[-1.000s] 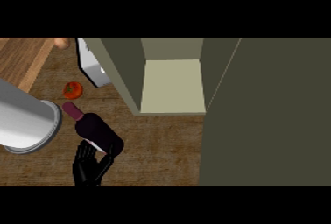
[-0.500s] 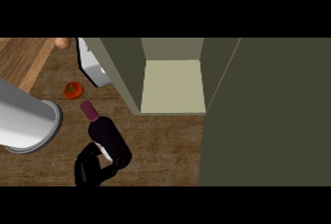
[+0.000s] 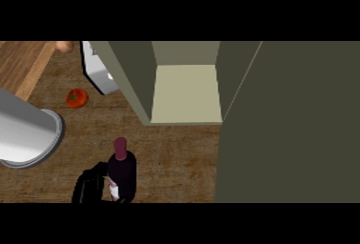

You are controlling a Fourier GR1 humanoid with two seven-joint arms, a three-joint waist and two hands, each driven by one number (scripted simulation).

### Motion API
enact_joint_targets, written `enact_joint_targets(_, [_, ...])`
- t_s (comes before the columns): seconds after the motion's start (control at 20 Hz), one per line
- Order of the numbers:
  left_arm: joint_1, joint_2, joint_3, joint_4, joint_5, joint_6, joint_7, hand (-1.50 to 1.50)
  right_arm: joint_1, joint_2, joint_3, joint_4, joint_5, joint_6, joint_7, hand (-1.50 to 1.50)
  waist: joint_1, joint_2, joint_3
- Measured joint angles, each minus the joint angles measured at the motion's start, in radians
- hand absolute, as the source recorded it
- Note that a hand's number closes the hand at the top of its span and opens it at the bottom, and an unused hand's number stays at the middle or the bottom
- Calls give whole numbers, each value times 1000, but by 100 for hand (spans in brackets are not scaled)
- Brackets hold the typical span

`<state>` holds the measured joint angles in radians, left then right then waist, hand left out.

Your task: Pick up the wine, place it into the cabinet and close the cabinet

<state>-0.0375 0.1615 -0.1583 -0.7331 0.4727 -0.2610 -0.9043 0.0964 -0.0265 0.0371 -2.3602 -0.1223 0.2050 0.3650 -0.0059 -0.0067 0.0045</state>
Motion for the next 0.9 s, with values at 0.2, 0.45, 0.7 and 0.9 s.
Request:
enact_joint_targets(0.2, [41,18,0,-47,-13,-28,18,150,-2,-1,3,-19,9,-9,17,-150,3,2,-2])
enact_joint_targets(0.45, [131,38,-17,-192,-11,-56,56,150,-4,-9,-14,-11,-15,-3,20,-150,8,4,-4])
enact_joint_targets(0.7, [199,36,-35,-413,5,-20,154,150,27,-8,-18,7,-19,13,-26,-150,8,5,-4])
enact_joint_targets(0.9, [240,26,-51,-599,23,40,271,150,-1,-23,-57,31,-49,19,-27,-150,9,5,-4])
